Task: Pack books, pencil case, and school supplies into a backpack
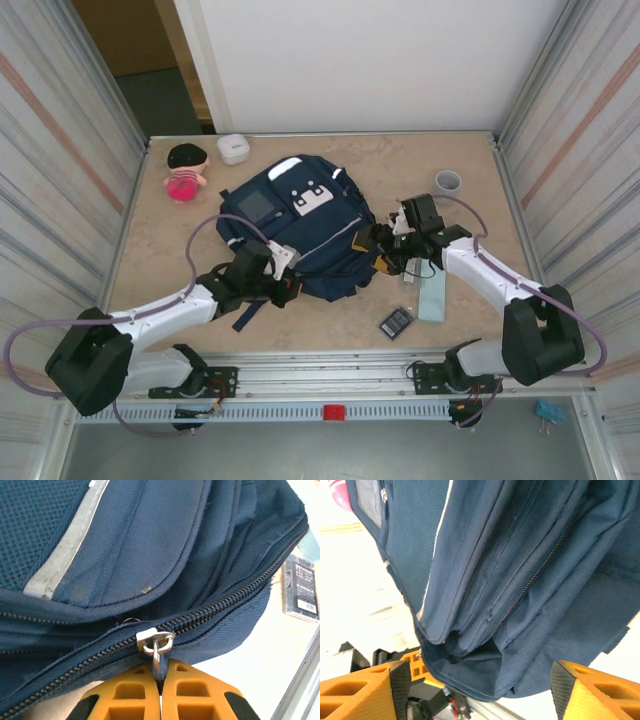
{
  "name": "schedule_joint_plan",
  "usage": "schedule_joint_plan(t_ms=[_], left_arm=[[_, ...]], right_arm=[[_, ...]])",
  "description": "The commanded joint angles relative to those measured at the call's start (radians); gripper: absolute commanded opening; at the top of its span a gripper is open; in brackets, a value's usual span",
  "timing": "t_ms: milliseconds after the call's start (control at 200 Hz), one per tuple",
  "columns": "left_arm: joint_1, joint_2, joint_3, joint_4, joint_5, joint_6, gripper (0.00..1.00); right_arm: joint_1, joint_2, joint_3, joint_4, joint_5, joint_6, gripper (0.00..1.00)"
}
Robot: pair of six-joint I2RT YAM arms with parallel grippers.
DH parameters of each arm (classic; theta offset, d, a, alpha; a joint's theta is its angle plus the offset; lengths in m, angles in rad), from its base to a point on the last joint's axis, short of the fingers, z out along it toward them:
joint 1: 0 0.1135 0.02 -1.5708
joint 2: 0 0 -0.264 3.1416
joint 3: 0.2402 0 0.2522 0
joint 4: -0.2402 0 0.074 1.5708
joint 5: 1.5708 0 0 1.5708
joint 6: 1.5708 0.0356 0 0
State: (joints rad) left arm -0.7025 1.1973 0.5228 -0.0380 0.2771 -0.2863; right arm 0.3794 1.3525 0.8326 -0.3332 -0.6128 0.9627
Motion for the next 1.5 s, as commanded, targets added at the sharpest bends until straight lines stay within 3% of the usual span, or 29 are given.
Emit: schedule_joint_plan(t_ms=[0,466,707,1077,1363,1423,1493], left_arm=[[0.000,-0.005,-0.019,0.013,-0.043,-0.035,0.00],[-0.005,-0.005,-0.031,0.062,-0.002,-0.027,0.00],[-0.012,-0.024,-0.053,0.052,-0.013,-0.002,0.00],[-0.029,-0.014,-0.060,0.032,-0.045,0.050,0.00],[-0.053,0.020,-0.043,0.044,-0.039,0.073,0.00],[-0.060,0.026,-0.042,0.051,-0.036,0.079,0.00],[-0.067,0.030,-0.039,0.058,-0.030,0.090,0.00]], right_arm=[[-0.005,0.024,-0.013,0.063,-0.068,0.106,0.74],[-0.002,0.055,-0.026,0.100,-0.112,0.170,0.74],[0.000,0.060,-0.067,0.113,-0.020,0.232,0.74],[0.027,0.142,0.099,0.069,0.098,0.157,0.64],[0.072,0.284,0.168,0.071,0.138,0.162,0.67],[0.078,0.315,0.183,0.089,0.144,0.166,0.63],[0.080,0.353,0.205,0.105,0.153,0.169,0.50]])
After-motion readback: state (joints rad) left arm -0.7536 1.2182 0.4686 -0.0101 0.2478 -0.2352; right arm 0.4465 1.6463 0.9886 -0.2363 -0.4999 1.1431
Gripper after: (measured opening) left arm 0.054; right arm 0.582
